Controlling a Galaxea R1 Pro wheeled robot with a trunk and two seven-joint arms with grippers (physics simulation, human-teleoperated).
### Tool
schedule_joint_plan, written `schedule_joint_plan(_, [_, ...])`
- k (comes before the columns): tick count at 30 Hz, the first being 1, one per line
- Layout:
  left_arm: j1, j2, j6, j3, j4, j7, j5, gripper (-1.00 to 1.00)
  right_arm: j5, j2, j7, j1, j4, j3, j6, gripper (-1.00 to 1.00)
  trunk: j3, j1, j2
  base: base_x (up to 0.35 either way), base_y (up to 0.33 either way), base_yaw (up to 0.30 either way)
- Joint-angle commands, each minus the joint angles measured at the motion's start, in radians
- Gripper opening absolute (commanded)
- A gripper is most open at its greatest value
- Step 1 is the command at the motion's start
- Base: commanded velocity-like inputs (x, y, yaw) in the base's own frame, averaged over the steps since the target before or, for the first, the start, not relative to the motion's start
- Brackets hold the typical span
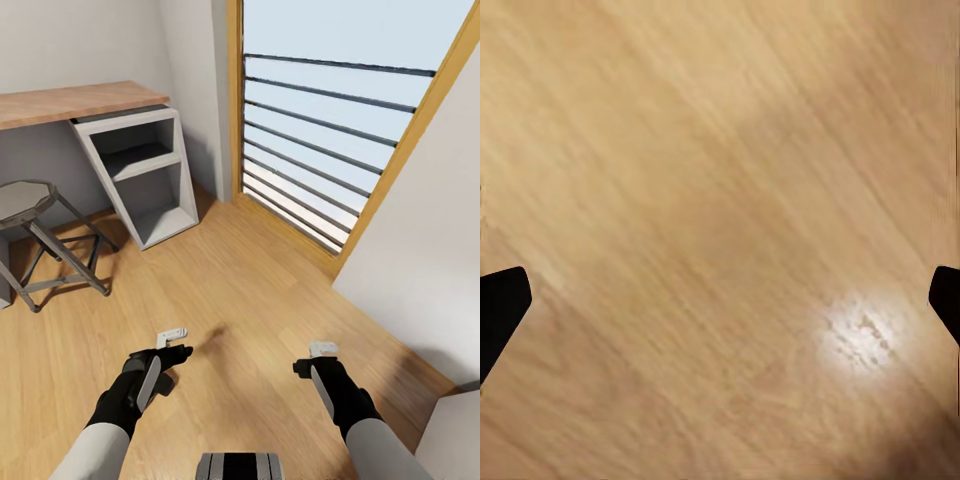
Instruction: Attach the digital camera to the camera tripod in the bedroom.
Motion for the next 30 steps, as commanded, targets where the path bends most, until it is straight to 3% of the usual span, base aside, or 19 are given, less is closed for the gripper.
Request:
schedule_joint_plan(1, [0.0, -0.002, 0.013, 0.004, -0.008, 0.001, 0.01, 1.0, 0.008, 0.001, 0.002, 0.0, -0.038, -0.005, 0.015, 1.0, -0.005, 0.0, -0.001, 0.0, 0.0, 0.0])
schedule_joint_plan(2, [0.0, -0.003, 0.058, 0.005, -0.022, 0.001, 0.01, 1.0, 0.008, 0.001, 0.002, 0.0, -0.137, -0.007, 0.09, 1.0, -0.009, 0.001, -0.001, 0.0, 0.0, 0.0])
schedule_joint_plan(4, [0.0, -0.005, 0.115, 0.004, -0.056, 0.0, 0.012, 1.0, 0.007, 0.001, 0.003, 0.0, -0.239, -0.008, 0.174, 1.0, -0.016, 0.002, -0.001, 0.0, 0.0, 0.0])
schedule_joint_plan(7, [0.0, -0.008, 0.174, 0.005, -0.123, -0.001, 0.013, 1.0, 0.007, 0.003, 0.002, 0.0, -0.35, -0.008, 0.254, 1.0, -0.028, 0.003, -0.002, 0.0, 0.0, 0.0])
schedule_joint_plan(8, [0.0, -0.014, 0.261, 0.002, -0.275, -0.001, 0.013, 1.0, 0.006, 0.005, 0.003, 0.0, -0.51, -0.008, 0.361, 1.0, -0.032, 0.003, -0.002, 0.0, 0.0, 0.0])
schedule_joint_plan(9, [0.0, -0.014, 0.278, 0.001, -0.312, -0.001, 0.012, 1.0, 0.006, 0.005, 0.003, 0.0, -0.534, -0.008, 0.381, 1.0, -0.036, 0.004, -0.002, 0.0, 0.0, 0.0])
schedule_joint_plan(20, [0.0, -0.022, 0.3, -0.001, -0.392, 0.003, 0.009, 1.0, 0.001, 0.006, 0.003, 0.0, -0.572, -0.007, 0.418, 1.0, -0.078, 0.009, -0.005, 0.0, 0.0, 0.0])
schedule_joint_plan(25, [0.0, -0.027, 0.306, -0.004, -0.474, 0.015, 0.015, 1.0, 0.001, 0.005, 0.003, 0.0, -0.573, -0.007, 0.42, 1.0, -0.098, 0.011, -0.006, 0.0, 0.0, 0.0])
schedule_joint_plan(29, [0.0, -0.058, 0.3, -0.009, -0.558, 0.016, 0.022, 1.0, 0.0, 0.005, 0.003, 0.0, -0.572, -0.007, 0.419, 1.0, -0.113, 0.013, -0.007, 0.0, 0.0, 0.0])
schedule_joint_plan(30, [0.0, -0.078, 0.286, -0.009, -0.592, 0.016, 0.033, 1.0, 0.0, 0.005, 0.003, 0.0, -0.572, -0.007, 0.419, 1.0, -0.117, 0.013, -0.007, 0.0, 0.0, 0.0])
